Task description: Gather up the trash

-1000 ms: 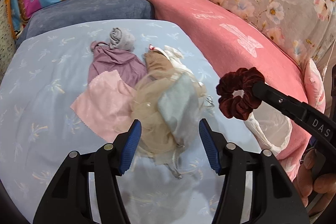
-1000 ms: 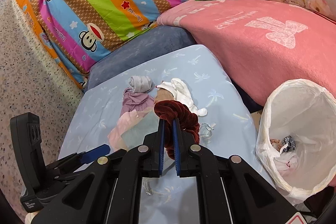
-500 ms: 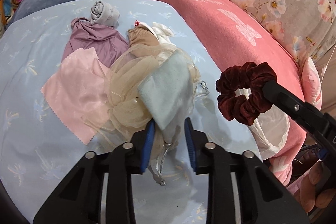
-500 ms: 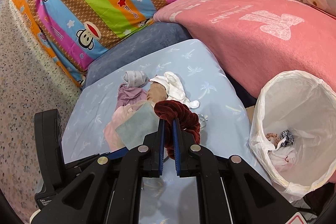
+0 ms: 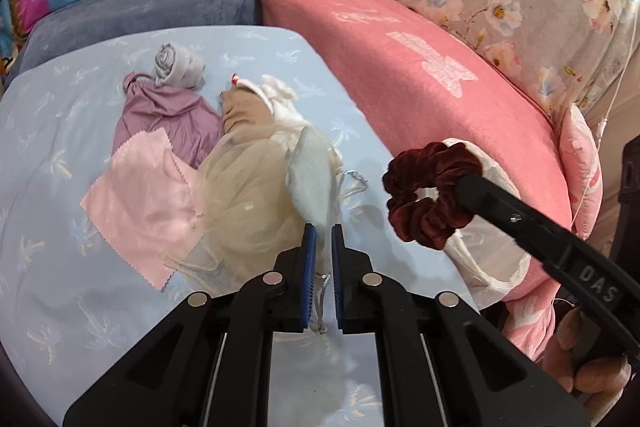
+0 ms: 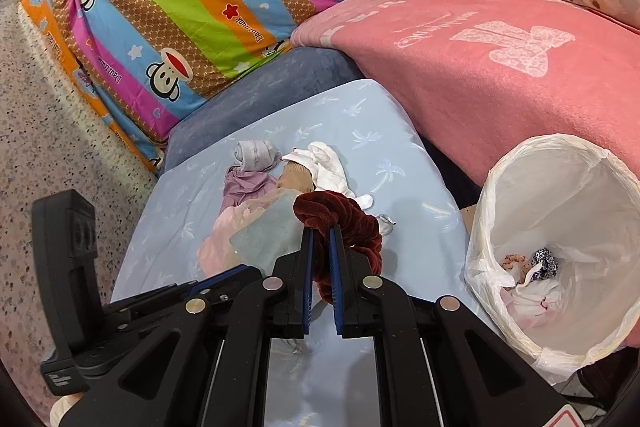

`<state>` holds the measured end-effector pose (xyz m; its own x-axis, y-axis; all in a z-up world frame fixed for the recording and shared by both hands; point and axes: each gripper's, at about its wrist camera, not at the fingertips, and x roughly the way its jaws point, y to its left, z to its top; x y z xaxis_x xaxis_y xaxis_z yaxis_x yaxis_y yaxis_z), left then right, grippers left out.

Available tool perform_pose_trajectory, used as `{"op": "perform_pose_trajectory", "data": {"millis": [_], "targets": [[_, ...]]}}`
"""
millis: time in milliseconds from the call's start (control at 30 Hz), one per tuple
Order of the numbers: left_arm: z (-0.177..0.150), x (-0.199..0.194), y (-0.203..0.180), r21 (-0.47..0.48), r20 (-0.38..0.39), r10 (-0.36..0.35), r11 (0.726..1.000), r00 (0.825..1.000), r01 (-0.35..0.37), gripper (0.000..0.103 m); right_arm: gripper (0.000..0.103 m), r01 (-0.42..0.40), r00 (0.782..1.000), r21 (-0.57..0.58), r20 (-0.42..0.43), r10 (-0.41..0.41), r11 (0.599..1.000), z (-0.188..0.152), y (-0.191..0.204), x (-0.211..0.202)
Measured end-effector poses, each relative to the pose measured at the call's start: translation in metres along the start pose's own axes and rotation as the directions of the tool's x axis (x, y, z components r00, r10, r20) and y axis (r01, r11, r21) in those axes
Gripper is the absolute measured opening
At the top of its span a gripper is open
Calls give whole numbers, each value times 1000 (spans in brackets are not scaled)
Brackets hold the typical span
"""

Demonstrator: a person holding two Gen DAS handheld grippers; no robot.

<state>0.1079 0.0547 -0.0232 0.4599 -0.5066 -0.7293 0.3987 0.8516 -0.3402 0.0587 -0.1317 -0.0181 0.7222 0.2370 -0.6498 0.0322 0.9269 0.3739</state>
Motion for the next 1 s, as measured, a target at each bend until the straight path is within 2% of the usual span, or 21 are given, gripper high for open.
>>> {"op": "perform_pose_trajectory", "data": {"millis": [100, 267, 300, 367, 400, 433, 467, 667, 833, 1000], "targets": [[-1, -4, -3, 19, -6, -6, 1000, 1000, 6, 8, 8, 0, 1000, 0, 1, 0, 1000, -2, -1, -2], [-3, -3, 3, 13, -14, 46, 999, 999, -46, 11, 8, -1, 1000, 2, 2, 1, 1000, -3, -3, -3], [-2, -2, 5, 4, -15, 53, 999, 998, -53, 17, 8, -2, 1000, 1, 2, 2, 1000, -3, -3, -3], [1, -2, 10, -9, -2, 72, 997, 997, -72, 34, 8, -4, 1000, 1, 4, 4, 1000, -3, -4, -5], [3, -3, 11, -10, 10, 85, 996, 996, -85, 49, 8, -4, 1000, 0, 5, 4, 1000, -3, -4, -5], [5, -4, 12, -10, 25, 101, 995, 995, -101, 57, 8, -4, 1000, 0, 6, 4, 1000, -3, -4, -5], [7, -4, 13, -8, 33, 109, 994, 994, -109, 58, 8, -4, 1000, -1, 6, 4, 1000, -3, -4, -5], [17, 15, 19, 3, 15, 131, 991, 991, -131, 56, 8, -3, 1000, 5, 3, 3, 1000, -1, -8, -4], [14, 20, 13, 25, -7, 99, 995, 995, -99, 27, 8, 3, 1000, 12, 3, -3, 1000, -1, -11, -4], [12, 19, 6, 34, -12, 85, 996, 996, -84, 9, 8, 5, 1000, 15, 8, -6, 1000, 1, -14, -5]]}}
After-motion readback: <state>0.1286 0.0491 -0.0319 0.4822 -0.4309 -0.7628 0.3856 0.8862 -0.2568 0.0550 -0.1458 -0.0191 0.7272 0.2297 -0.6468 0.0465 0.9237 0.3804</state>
